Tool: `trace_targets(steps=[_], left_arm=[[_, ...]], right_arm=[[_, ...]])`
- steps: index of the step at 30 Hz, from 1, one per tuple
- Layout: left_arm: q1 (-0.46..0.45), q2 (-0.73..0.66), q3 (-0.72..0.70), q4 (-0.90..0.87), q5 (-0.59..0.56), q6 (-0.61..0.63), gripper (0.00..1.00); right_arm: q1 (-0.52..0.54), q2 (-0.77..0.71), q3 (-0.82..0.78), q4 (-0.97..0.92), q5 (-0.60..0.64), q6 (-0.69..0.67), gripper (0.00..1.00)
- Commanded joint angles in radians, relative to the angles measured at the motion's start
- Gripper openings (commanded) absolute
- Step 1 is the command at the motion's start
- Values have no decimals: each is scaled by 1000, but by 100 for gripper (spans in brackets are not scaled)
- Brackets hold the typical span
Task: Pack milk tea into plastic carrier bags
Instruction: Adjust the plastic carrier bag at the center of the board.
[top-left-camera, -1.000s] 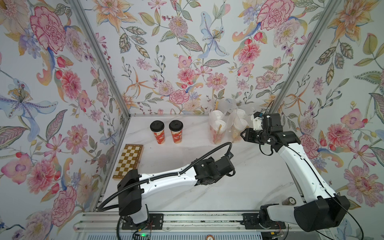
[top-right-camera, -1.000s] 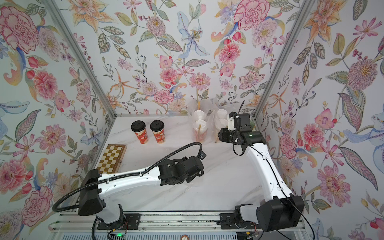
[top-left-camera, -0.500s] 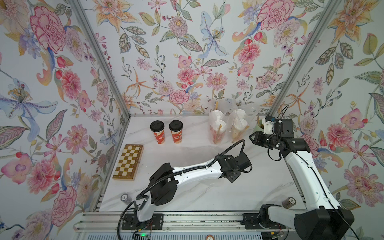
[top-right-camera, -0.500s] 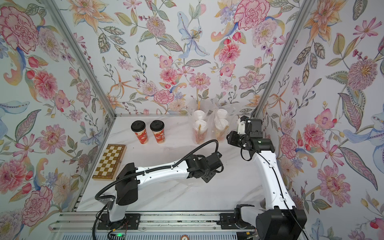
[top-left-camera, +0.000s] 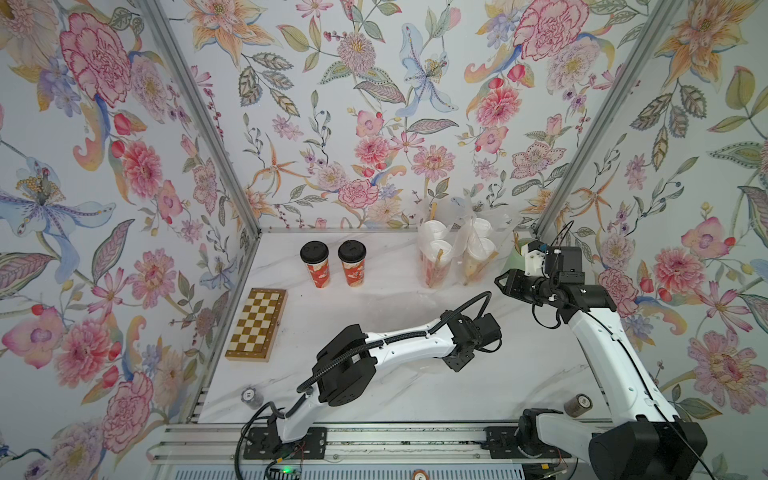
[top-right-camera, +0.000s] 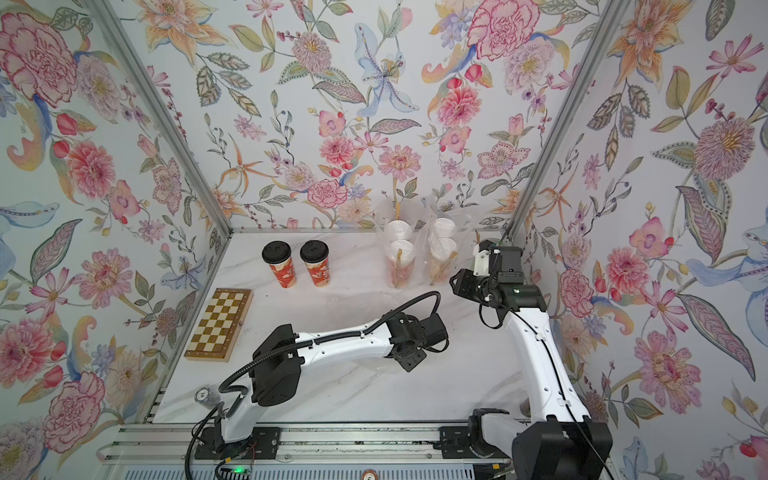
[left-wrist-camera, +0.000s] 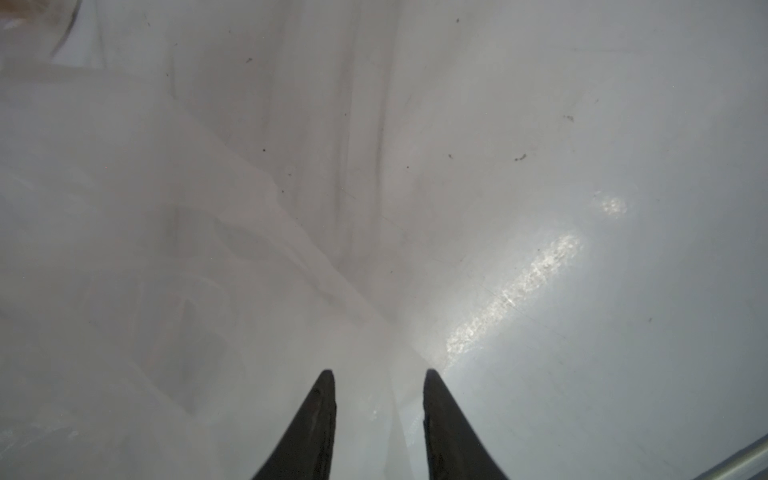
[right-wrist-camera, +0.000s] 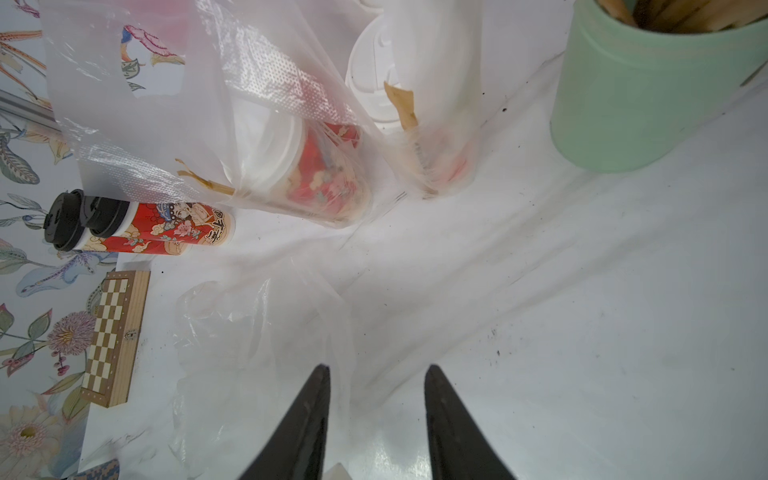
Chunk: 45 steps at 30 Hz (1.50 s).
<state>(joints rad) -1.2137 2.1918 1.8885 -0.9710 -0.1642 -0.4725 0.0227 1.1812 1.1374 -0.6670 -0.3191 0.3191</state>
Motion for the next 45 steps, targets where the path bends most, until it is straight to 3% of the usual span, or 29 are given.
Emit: trace_targets(steps=[1,6,11,19,27,32,37,45], left_arm=[[13,-1,8,-41,-17,12,32],[17,-3,-19,-34,-6,19,29],[20,-24,-23,-19,-1,21,10],[33,-169,-77,65,-18,10,0],[38,-305,-136,98,-41,-6,0],[45,-384,-178,134,-46,-26,0],[55,-451,-219,175,-54,-44,0],[82,-550,-300,273,-41,-85,0]], right_arm=[[0,-20,-20,16,-13,12,40],[1,-26,-34,20,-13,17,40],[13,-42,-75,39,-21,39,40],[65,-89,-215,121,-79,107,39],[140,-76,-325,211,-183,145,42],[169,-27,-395,295,-197,150,49],[172,56,-460,415,-295,175,58],[226,102,-548,568,-416,279,59]])
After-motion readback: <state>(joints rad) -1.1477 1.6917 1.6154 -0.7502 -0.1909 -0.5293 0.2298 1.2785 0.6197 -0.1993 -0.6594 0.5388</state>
